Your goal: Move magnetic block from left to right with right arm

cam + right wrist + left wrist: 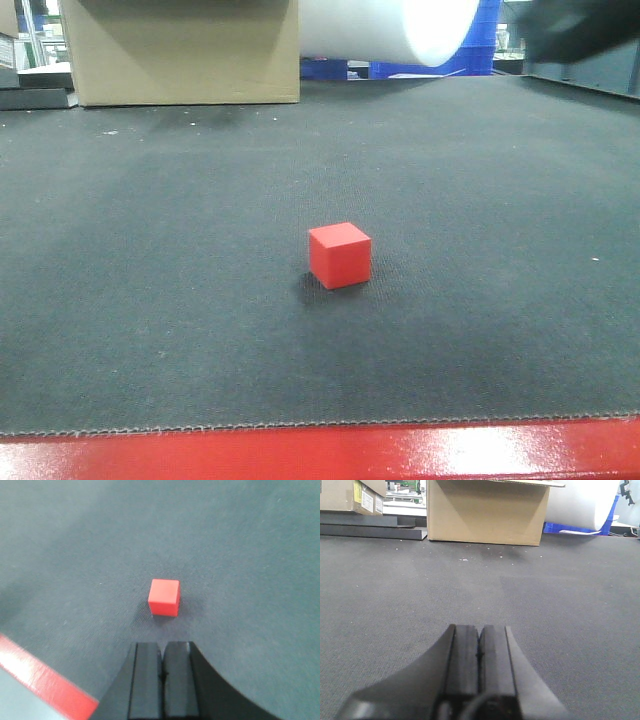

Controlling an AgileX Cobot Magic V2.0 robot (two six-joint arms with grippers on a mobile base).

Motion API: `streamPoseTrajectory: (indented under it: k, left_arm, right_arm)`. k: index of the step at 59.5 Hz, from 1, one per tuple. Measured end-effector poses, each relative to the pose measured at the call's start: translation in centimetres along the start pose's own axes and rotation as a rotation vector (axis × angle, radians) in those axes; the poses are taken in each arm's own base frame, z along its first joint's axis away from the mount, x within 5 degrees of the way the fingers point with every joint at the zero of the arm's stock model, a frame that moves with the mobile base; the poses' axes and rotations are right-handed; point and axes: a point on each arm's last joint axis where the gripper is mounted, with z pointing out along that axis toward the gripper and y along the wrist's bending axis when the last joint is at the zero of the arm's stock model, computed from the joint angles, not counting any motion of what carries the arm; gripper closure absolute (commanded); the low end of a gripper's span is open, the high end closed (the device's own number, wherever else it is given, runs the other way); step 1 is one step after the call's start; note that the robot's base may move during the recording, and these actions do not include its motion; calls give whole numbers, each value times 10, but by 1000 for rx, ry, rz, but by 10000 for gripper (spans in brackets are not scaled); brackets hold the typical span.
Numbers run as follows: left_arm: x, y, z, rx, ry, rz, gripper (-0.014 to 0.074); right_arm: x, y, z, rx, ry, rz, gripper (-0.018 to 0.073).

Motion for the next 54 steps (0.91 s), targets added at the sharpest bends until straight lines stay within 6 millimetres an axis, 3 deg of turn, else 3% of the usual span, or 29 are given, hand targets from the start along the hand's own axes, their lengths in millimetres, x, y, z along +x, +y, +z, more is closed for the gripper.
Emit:
streamPoseTrajectory:
  k: [6,16,54]
  left_arm:
    - [0,0,0,0,0,0,712]
    - [0,0,0,0,0,0,713]
    - [0,0,0,0,0,0,713]
  right_arm:
    - [17,-4,-18,-10,-47,0,490]
    - [29,-6,-37,-24,-116,1,490]
    - [33,-8,-43,-17,-142,6,490]
